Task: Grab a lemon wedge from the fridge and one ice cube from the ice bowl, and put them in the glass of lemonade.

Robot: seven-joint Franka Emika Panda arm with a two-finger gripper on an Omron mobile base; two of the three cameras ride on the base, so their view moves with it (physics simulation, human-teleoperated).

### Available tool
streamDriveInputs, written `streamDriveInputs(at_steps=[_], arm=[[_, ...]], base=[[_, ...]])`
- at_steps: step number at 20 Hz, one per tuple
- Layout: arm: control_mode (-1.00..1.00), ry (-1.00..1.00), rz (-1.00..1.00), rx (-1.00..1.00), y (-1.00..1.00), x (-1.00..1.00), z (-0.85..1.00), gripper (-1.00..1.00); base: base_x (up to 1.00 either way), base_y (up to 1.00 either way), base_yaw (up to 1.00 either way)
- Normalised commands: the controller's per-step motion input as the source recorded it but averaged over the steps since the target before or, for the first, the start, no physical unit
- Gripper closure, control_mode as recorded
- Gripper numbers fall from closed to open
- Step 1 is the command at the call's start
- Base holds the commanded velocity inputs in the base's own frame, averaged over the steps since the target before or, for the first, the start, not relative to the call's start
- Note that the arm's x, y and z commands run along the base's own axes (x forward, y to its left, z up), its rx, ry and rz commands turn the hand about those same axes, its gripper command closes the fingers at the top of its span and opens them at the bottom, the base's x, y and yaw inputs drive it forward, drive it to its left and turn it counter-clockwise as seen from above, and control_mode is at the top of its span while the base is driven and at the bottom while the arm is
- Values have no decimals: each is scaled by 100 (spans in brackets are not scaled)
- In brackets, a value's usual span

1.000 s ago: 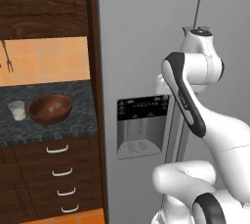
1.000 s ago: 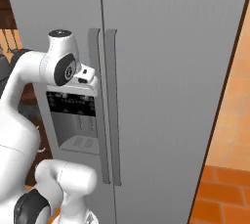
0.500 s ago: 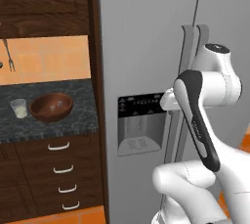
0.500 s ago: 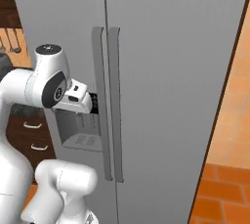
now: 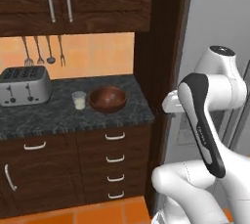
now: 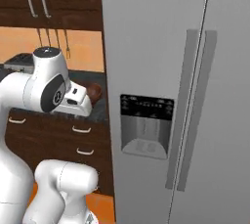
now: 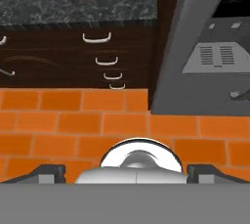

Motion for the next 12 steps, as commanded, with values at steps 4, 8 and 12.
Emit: streamDriveInputs(at_steps=[4, 8, 12], arm=[[100, 0, 0, 0, 0, 0, 0, -100], [100, 0, 0, 0, 0, 0, 0, -100], [100, 0, 0, 0, 0, 0, 0, -100]], base=[[82, 94, -4], [65, 37, -14], [64, 2, -12]])
